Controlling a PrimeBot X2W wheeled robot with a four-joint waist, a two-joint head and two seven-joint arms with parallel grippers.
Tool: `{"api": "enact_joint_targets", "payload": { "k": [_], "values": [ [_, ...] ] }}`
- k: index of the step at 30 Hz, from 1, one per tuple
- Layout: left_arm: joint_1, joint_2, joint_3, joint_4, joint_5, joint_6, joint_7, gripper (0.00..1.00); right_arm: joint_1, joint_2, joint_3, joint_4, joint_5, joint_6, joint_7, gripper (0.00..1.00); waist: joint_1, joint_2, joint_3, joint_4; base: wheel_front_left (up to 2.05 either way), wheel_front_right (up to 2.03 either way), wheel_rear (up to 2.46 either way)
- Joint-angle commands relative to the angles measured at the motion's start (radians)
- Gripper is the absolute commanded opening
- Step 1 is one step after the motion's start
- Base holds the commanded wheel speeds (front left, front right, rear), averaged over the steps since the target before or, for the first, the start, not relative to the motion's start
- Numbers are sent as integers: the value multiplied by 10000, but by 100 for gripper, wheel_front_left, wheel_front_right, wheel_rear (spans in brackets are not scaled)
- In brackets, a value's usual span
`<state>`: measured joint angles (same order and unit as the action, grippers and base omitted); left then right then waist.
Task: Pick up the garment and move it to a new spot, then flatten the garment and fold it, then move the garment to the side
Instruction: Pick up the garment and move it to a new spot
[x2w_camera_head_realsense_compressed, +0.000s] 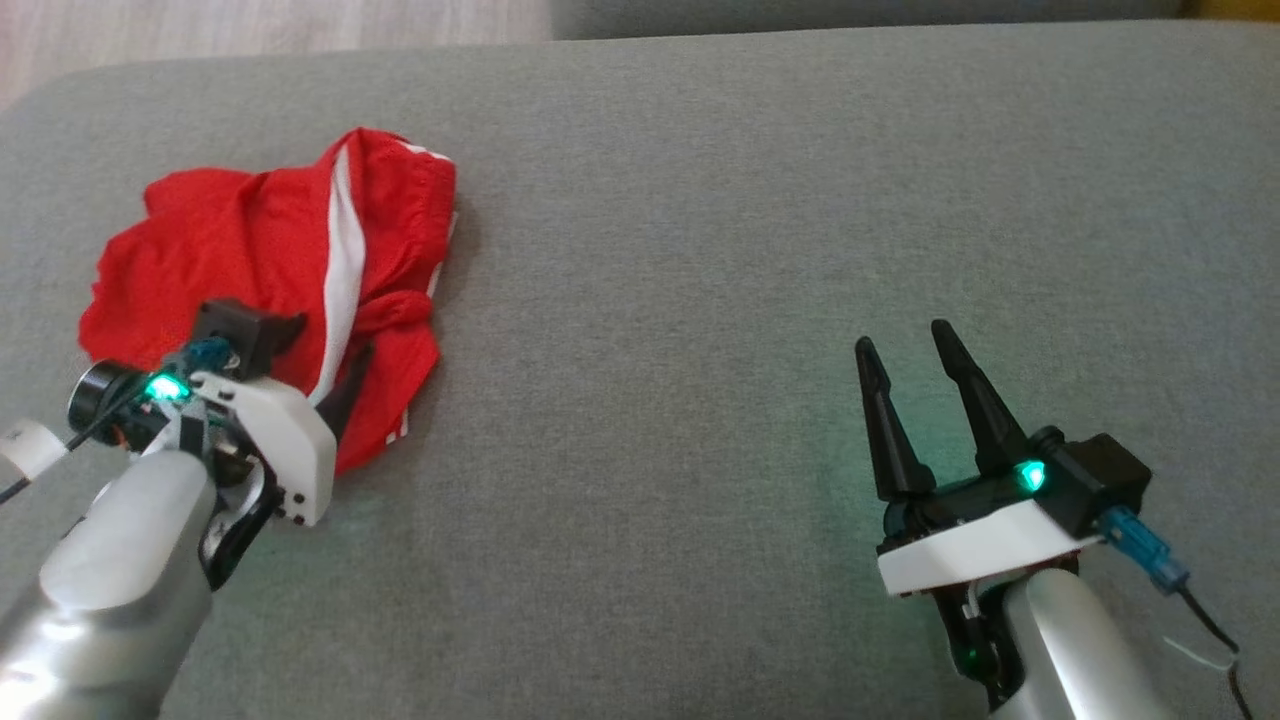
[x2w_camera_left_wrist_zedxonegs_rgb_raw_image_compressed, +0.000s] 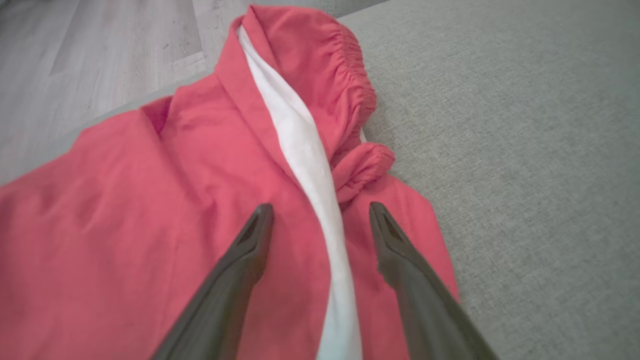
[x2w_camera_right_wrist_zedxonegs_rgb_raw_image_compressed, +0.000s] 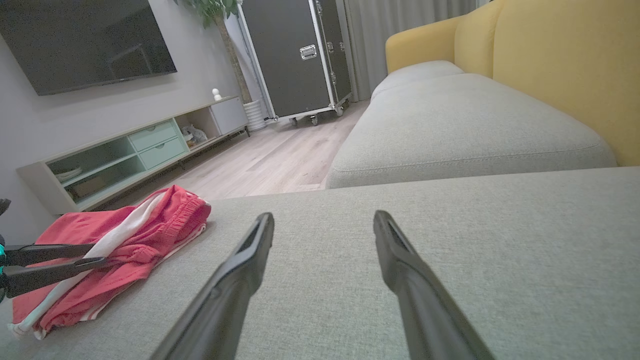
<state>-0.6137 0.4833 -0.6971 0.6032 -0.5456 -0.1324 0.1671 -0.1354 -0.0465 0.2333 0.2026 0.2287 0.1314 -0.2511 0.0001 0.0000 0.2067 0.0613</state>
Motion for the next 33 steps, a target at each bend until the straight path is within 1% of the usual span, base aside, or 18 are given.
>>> {"api": "enact_joint_targets", "payload": {
  "k": [1,3,4,5,6,10,13,17,20,23,28,33],
  "values": [
    [-616,507,283,-52,-134,18,-53,100,-317,-37,234,-356,62,-7,-107,100,-1,0,40,-95,0,0,0],
    [-720,525,222,244,-235,18,-44,100,-330,-37,207,-367,60,-7,-107,100,-1,0,49,-146,0,0,0],
    [-779,511,246,399,-255,25,-88,80,-333,-37,192,-370,60,-7,-107,100,-1,0,49,-165,0,0,0],
    [-838,488,276,530,-252,62,-182,7,-335,-37,182,-368,60,-7,-107,100,-1,0,45,-182,0,0,0],
    [-884,462,284,647,-241,81,-268,0,-333,-37,173,-363,57,-7,-107,100,-1,0,30,-196,0,0,0],
    [-995,360,440,902,-361,106,-739,0,-270,-37,156,-286,54,-7,-107,100,-1,0,-160,-230,0,0,0],
    [-934,158,866,774,-966,90,-1156,0,-154,-37,137,-191,78,-7,-107,100,-1,0,-513,-225,0,0,0],
    [-730,28,1413,25,-1855,67,-1413,0,62,-37,133,-80,88,-7,-107,100,-1,0,-1090,-162,0,0,0],
    [-525,102,1754,-910,-2400,70,-1399,0,205,-37,121,-7,110,-7,-107,100,-1,0,-1472,-103,0,0,0],
    [-306,177,2152,-2080,-2857,282,-1389,0,302,-37,162,23,146,-7,-107,100,-1,0,-1718,-84,0,0,0],
    [182,84,2539,-4213,-3628,730,-1028,0,373,-37,327,22,224,-7,-107,100,-1,0,-1849,-186,0,0,0],
    [381,99,2623,-5719,-3821,1286,-638,0,348,-37,430,-53,350,-7,-107,100,-1,0,-1714,-501,0,0,0]
  ]
}}
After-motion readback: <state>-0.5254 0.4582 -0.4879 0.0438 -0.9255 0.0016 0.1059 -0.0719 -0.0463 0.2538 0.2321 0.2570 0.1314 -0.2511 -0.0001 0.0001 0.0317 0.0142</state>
